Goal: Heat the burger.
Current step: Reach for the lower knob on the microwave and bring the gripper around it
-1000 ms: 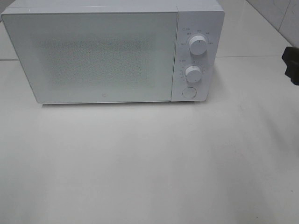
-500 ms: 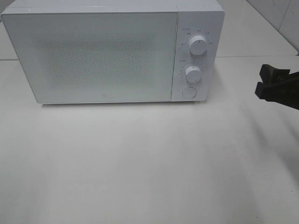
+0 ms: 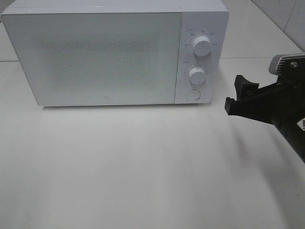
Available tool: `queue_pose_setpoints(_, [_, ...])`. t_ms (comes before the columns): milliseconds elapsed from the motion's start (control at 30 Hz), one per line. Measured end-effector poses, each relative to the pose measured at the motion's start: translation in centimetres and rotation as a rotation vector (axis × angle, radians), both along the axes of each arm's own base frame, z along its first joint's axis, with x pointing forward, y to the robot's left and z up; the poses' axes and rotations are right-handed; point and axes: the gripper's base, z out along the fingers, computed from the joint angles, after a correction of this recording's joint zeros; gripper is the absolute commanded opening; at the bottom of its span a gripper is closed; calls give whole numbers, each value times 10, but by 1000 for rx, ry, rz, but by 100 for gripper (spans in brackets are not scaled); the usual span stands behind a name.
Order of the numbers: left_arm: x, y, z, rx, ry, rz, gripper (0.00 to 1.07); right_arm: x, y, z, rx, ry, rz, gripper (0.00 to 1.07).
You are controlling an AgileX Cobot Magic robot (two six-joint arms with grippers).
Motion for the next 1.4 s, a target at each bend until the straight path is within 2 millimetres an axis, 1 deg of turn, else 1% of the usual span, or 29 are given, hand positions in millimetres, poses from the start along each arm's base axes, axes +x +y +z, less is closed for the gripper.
queue_pose_setpoints(33, [0, 0, 0, 0, 0, 0, 98, 1, 8, -1, 3, 5, 7, 72])
queue_pose_setpoints(67, [0, 0, 0, 0, 0, 0, 98, 2, 12, -3, 4, 10, 12, 72])
queue_pose_setpoints(100, [0, 0, 0, 0, 0, 0, 98, 2, 12, -3, 4, 10, 12, 72])
queue_pose_setpoints(133, [0, 0, 0, 0, 0, 0, 98, 3, 19, -6, 0, 21, 22, 72])
queue_pose_setpoints(200, [0, 0, 0, 0, 0, 0, 98, 4, 22, -7, 0, 23, 24, 72])
queue_pose_setpoints(233, [0, 0, 0, 0, 0, 0, 98, 5, 29, -10, -2, 32, 32, 72])
queue_pose_setpoints(400, [0, 0, 0, 0, 0, 0, 98, 7, 41, -15, -4, 46, 35, 72])
queue_pose_setpoints(633, [0, 0, 0, 1, 0, 1, 98, 13, 49, -17, -3, 45, 37, 72])
queue_pose_setpoints(800, [0, 0, 0, 1, 0, 1, 98, 20, 57, -24, -15, 56, 37, 72])
queue_pose_setpoints(867, [0, 0, 0, 1, 0, 1, 98, 29, 63, -30, -25, 61, 35, 72])
queue_pose_setpoints(933, [0, 0, 0, 1, 0, 1, 98, 31, 64, -32, -29, 62, 32, 72])
queue_pose_setpoints(967, [0, 0, 0, 1, 0, 1, 98, 31, 64, -32, -29, 62, 32, 72])
queue_pose_setpoints(1033, [0, 0, 0, 2, 0, 1, 98, 40, 64, -34, -30, 58, 21, 72])
queue_pose_setpoints(1067, [0, 0, 0, 2, 0, 1, 98, 40, 64, -34, -30, 58, 21, 72])
queue_pose_setpoints(1100, [0, 0, 0, 2, 0, 1, 98, 45, 65, -34, -26, 51, 17, 72])
queue_pose_setpoints(1167, [0, 0, 0, 2, 0, 1, 98, 47, 67, -35, -25, 50, 17, 72])
queue_pose_setpoints(1233, [0, 0, 0, 2, 0, 1, 98, 55, 72, -38, -28, 44, 23, 72])
queue_pose_setpoints(1333, [0, 0, 0, 2, 0, 1, 98, 58, 72, -39, -26, 44, 18, 72])
queue_pose_setpoints(1400, [0, 0, 0, 2, 0, 1, 98, 67, 71, -38, -14, 42, -2, 72])
